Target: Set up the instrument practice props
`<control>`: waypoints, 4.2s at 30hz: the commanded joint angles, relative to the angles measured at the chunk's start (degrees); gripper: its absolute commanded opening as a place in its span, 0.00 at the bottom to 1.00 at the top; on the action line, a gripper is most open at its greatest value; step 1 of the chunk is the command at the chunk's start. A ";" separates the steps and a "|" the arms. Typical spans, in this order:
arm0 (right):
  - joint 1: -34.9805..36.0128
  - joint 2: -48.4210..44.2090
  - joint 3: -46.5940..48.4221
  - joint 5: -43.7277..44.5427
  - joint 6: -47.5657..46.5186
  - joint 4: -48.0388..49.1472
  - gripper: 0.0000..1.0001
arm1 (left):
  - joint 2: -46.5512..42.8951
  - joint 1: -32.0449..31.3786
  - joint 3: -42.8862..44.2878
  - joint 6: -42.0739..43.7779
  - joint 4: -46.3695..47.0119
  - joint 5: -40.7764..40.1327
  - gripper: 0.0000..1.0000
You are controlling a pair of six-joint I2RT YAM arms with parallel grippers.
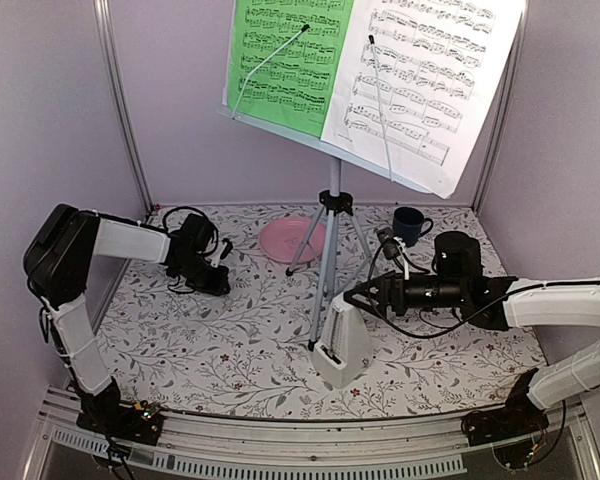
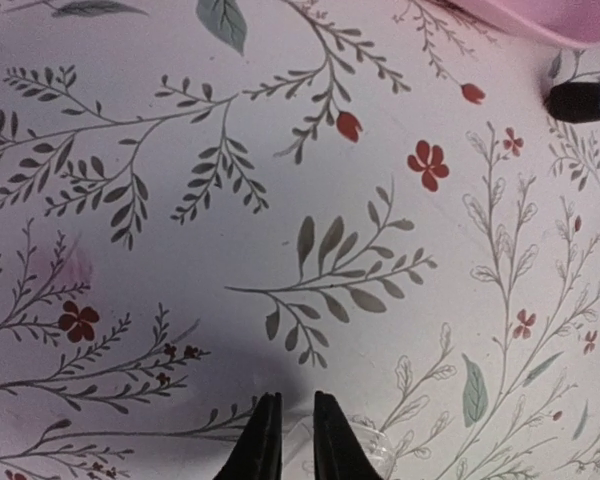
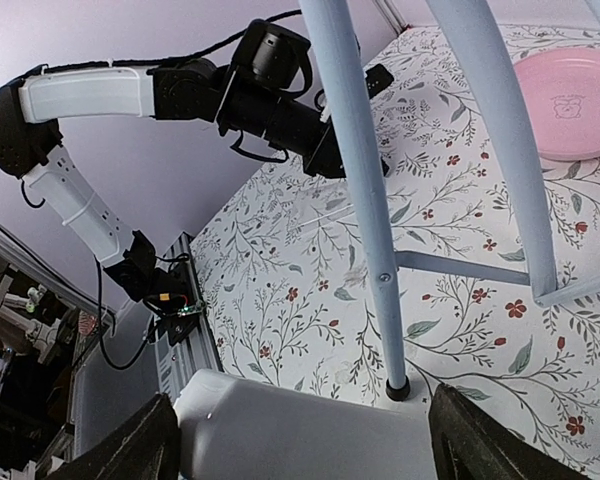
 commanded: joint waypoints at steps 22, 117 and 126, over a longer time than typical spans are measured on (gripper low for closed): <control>0.23 -0.90 4.31 0.31 -4.17 -14.30 0.96 | -39.41 -7.33 -23.64 1.04 24.33 13.67 0.75; 0.31 -4.46 4.22 -1.04 -0.82 -16.19 0.51 | -20.39 -51.73 -25.37 4.65 57.80 -17.60 0.58; 0.32 -4.43 4.05 -0.93 -0.84 -15.93 0.51 | -17.68 -52.75 -23.10 5.95 58.40 -19.33 0.75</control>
